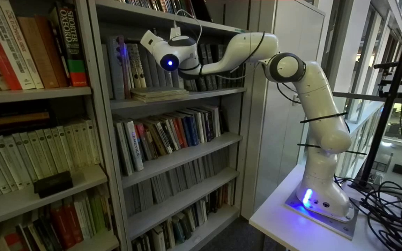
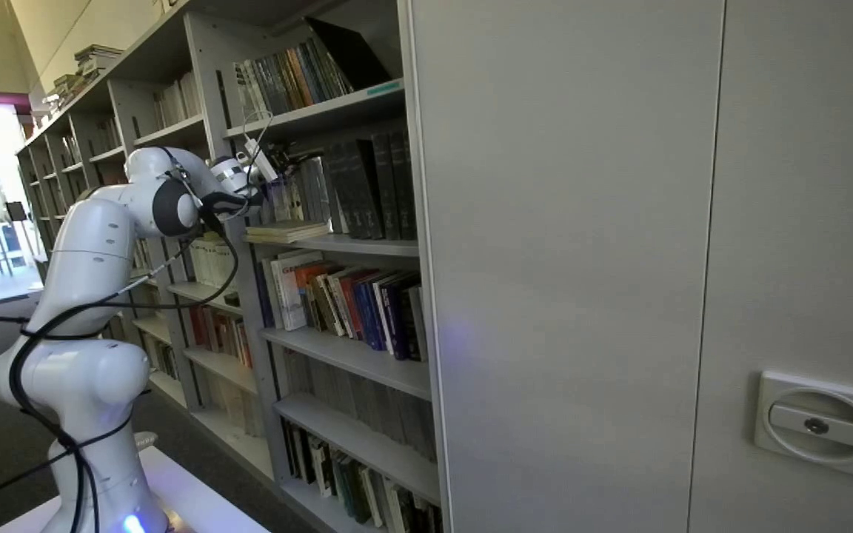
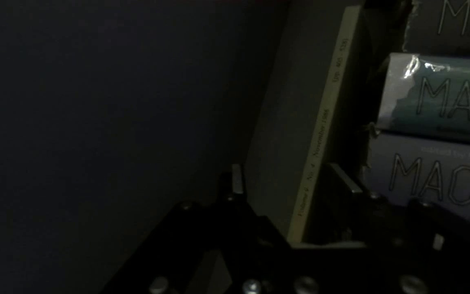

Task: Take the book that lies on top of the standing books and put it on the pile, and pull out another book and put it on the pile

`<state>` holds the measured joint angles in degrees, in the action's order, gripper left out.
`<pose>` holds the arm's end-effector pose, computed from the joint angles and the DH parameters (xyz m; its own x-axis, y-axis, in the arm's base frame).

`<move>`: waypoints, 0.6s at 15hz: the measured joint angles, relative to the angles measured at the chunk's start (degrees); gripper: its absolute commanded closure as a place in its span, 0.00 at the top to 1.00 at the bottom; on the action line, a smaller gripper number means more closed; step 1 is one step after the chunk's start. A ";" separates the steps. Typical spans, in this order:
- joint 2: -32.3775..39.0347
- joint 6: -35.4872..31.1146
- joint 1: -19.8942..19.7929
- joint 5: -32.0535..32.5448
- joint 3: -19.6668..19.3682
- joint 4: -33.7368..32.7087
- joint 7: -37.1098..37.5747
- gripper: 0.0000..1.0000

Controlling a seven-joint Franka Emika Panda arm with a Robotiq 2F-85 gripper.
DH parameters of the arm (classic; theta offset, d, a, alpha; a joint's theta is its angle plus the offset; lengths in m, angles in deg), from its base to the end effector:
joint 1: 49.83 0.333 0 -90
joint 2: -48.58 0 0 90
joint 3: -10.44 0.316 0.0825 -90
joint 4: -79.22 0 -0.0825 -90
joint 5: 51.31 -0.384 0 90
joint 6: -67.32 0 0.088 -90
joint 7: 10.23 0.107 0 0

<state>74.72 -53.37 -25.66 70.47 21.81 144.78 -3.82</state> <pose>0.6400 0.3536 0.6732 0.4167 0.8970 -0.1476 -0.2877 0.2841 0.9146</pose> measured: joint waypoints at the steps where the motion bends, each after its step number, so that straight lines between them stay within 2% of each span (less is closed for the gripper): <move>1: -0.04 0.01 0.02 0.12 0.00 -0.15 0.00 0.95; 3: -0.15 0.01 0.11 0.25 0.00 -0.56 0.00 1.00; 9: -0.18 0.04 0.25 0.47 0.00 -1.05 0.00 1.00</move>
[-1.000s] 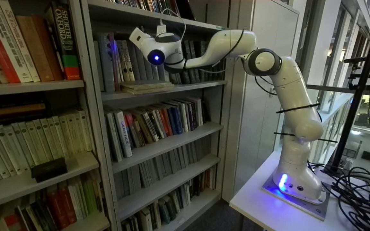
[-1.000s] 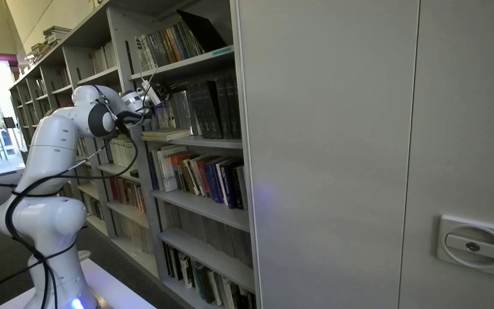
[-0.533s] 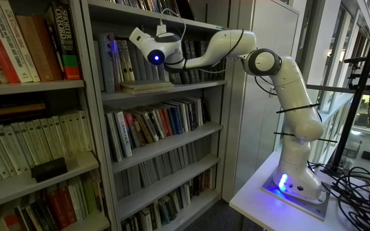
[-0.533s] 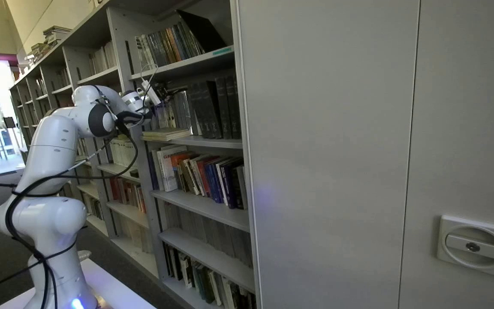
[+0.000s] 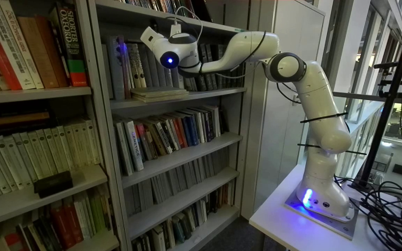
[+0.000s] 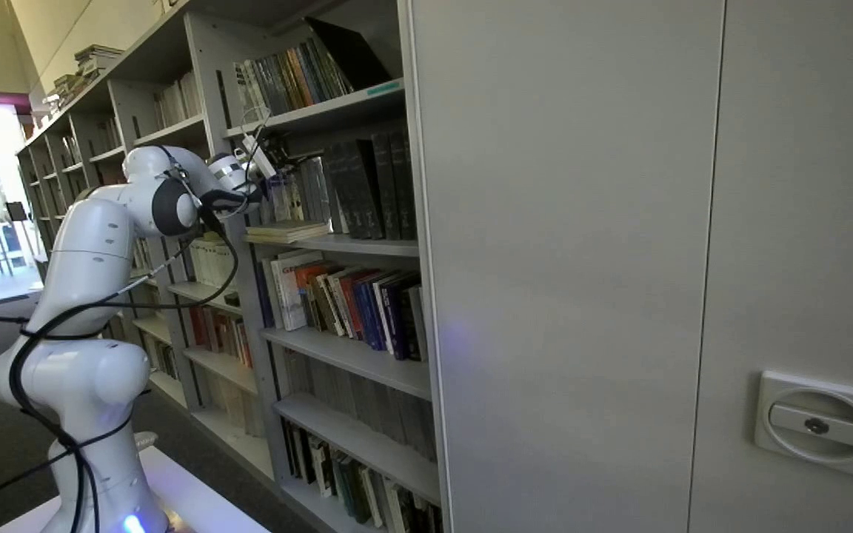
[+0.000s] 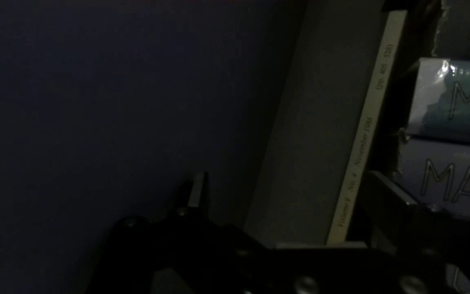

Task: Take the book that lies on top of the standing books and put it on the pile, and pull out another book and put it on the pile

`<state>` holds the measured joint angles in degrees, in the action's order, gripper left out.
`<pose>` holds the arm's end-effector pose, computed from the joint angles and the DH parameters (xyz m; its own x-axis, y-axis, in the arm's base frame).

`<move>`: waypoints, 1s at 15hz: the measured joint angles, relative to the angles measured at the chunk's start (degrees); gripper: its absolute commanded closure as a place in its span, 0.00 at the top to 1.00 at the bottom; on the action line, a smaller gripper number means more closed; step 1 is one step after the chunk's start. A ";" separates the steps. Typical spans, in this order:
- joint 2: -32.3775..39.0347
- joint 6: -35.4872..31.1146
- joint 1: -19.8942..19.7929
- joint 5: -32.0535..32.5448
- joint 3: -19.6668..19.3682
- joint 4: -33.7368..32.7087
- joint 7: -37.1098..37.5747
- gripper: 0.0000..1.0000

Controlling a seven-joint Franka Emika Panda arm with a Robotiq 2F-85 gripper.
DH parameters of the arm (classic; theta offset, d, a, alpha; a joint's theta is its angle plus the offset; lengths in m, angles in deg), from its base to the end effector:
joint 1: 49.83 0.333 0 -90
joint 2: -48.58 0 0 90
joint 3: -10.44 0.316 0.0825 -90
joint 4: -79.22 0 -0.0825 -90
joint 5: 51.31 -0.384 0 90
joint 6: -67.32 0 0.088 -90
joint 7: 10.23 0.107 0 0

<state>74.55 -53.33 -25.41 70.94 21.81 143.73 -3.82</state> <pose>0.6364 0.3543 0.6852 0.4178 0.8986 -0.1337 -0.3090 0.2789 0.9092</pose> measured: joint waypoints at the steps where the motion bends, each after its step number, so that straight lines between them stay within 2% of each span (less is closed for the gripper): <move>1: 0.02 0.00 0.01 0.00 0.00 -0.02 0.00 1.00; 6: 0.75 0.00 -0.03 -0.07 -0.04 -1.00 -0.07 1.00; 13: 5.18 -0.01 -0.28 -0.95 -0.64 -5.92 -0.86 1.00; 14: 5.51 -0.01 -0.25 -1.12 -0.57 -6.42 -1.40 0.95; 15: 5.74 -0.01 -0.08 -1.48 -0.62 -6.85 -2.10 0.74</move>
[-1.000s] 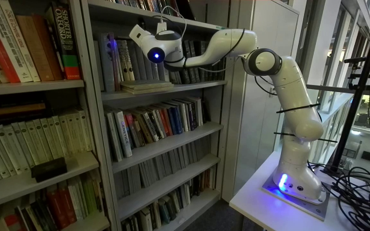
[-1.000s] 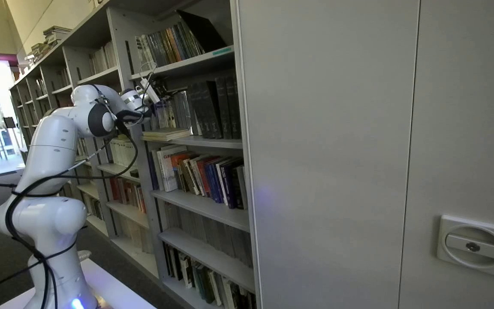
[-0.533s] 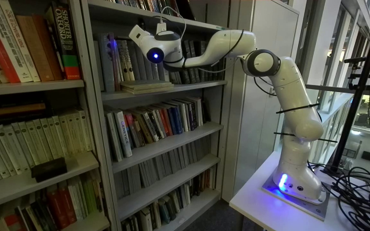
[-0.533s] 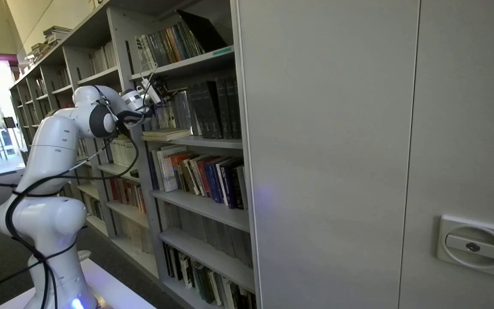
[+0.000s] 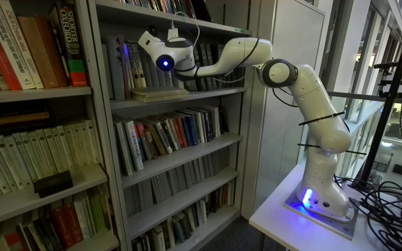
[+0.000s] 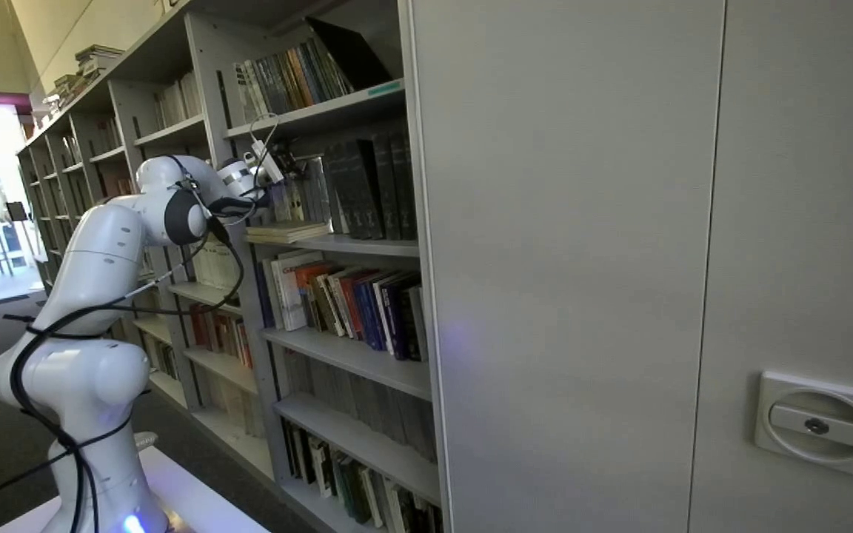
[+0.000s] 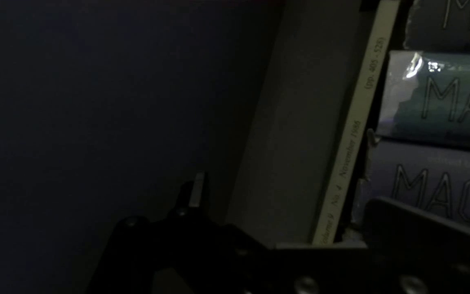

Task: Take the book that lies on top of the standing books and put it on the pile, and pull out another book and put it on the pile

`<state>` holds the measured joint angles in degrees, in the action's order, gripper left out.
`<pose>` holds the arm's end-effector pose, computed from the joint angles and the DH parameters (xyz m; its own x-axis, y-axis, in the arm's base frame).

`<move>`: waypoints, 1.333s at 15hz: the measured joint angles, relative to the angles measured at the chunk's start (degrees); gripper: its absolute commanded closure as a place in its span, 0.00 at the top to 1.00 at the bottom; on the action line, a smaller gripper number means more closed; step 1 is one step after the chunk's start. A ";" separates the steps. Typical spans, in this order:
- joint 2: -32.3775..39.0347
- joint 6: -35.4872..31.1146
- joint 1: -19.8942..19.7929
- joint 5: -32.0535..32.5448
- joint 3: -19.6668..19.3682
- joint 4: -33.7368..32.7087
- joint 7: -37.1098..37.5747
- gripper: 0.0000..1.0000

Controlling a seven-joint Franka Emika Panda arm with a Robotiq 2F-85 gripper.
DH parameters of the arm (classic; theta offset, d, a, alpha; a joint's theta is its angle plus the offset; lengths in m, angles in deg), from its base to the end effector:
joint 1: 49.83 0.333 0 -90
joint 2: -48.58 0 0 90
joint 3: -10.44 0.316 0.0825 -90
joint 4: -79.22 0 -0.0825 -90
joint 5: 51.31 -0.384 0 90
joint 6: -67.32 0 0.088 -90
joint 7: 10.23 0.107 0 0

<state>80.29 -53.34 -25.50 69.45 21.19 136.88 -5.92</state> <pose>0.6635 0.3504 0.6710 0.4473 0.8846 -0.1318 -0.2824 0.2795 0.9177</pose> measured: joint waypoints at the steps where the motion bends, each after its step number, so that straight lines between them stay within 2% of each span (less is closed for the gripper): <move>1: 0.19 0.00 0.17 -0.41 -0.10 -0.33 -0.59 0.71; 2: 0.35 0.01 0.29 -0.58 -0.19 -0.58 -0.98 0.68; 11: 0.80 0.89 1.43 -4.64 -0.32 -0.60 -6.04 0.04; 13: 0.90 1.71 1.81 -5.68 -0.34 -0.58 -6.91 0.00; 20: 0.86 2.10 2.08 -5.70 -0.40 -1.12 -6.98 0.00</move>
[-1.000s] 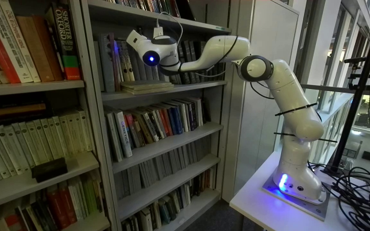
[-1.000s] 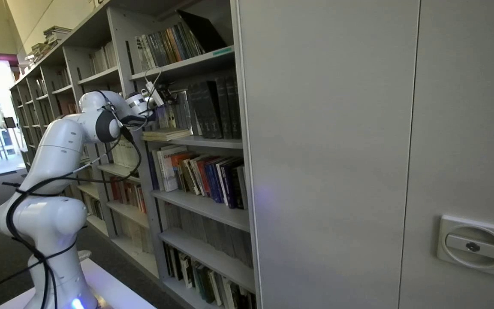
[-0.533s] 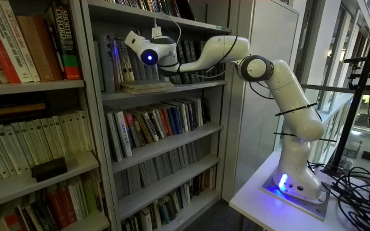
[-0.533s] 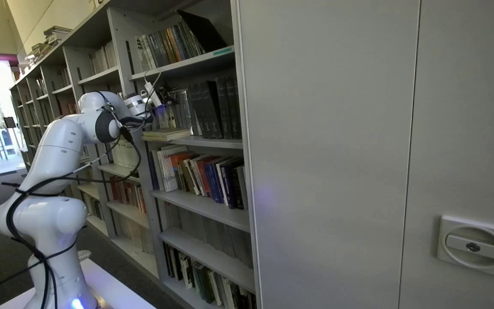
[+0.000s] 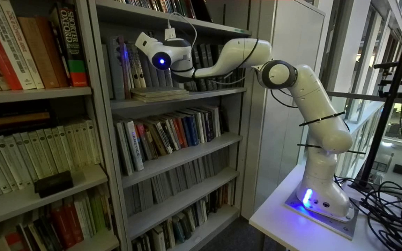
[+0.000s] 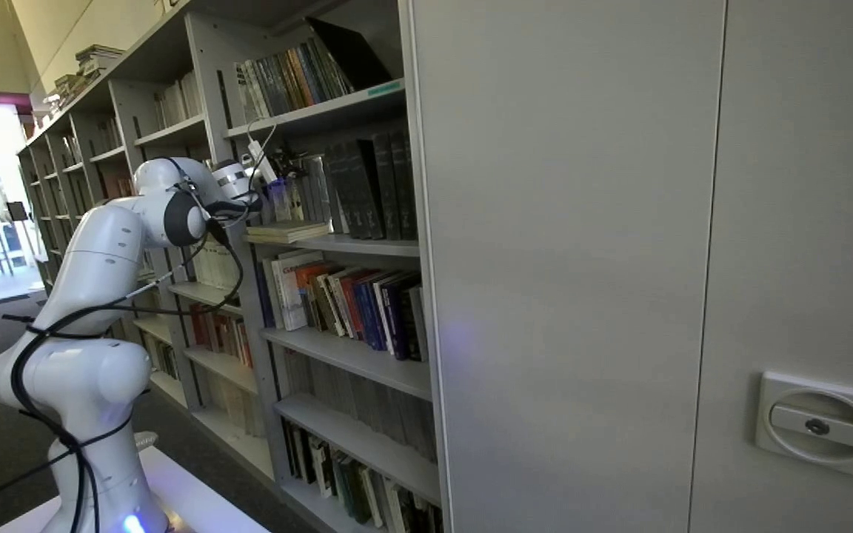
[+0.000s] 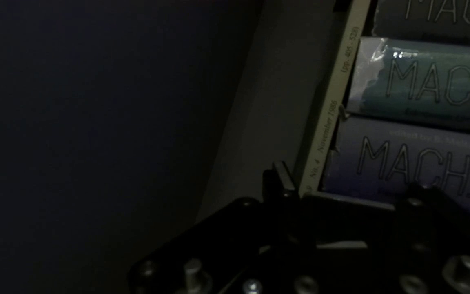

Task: Take the book that lies on top of the standing books and put it on the pile, and pull out another book and put it on the pile

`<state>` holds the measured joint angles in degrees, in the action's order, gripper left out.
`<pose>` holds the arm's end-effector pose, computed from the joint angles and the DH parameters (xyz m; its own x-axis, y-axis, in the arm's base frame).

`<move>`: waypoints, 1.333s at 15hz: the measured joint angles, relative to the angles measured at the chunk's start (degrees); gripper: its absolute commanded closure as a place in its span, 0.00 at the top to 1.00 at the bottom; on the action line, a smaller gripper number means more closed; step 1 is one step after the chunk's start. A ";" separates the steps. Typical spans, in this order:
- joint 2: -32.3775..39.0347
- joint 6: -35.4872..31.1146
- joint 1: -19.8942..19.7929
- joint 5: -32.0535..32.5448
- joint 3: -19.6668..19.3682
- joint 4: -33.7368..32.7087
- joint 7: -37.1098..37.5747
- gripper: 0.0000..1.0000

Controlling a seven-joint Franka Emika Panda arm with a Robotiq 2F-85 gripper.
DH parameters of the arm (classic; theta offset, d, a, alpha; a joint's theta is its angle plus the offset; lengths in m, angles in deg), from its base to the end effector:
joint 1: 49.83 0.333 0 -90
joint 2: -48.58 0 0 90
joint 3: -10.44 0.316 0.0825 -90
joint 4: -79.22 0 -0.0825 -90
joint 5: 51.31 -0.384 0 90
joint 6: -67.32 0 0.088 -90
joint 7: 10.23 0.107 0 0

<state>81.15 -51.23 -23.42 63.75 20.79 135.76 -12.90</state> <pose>0.6573 0.3655 0.6667 0.4727 0.8620 -0.1832 -0.1875 0.3016 0.9348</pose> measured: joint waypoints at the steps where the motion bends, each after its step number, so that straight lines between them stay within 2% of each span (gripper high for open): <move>1: 0.00 0.03 0.02 0.00 0.00 -0.01 0.00 0.00; 6: -0.20 1.14 0.46 0.93 0.00 0.00 0.97 0.00; 11: -1.66 1.34 1.45 11.35 -0.52 0.12 6.66 0.00; 14: -2.11 1.72 1.89 14.56 -0.53 0.85 7.95 0.00; 18: -2.22 1.77 2.12 14.79 -0.49 1.35 7.54 0.00; 20: -2.51 1.48 2.04 12.06 -0.27 2.34 6.15 0.00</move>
<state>78.64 -49.75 -21.37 75.82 20.52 138.10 -6.75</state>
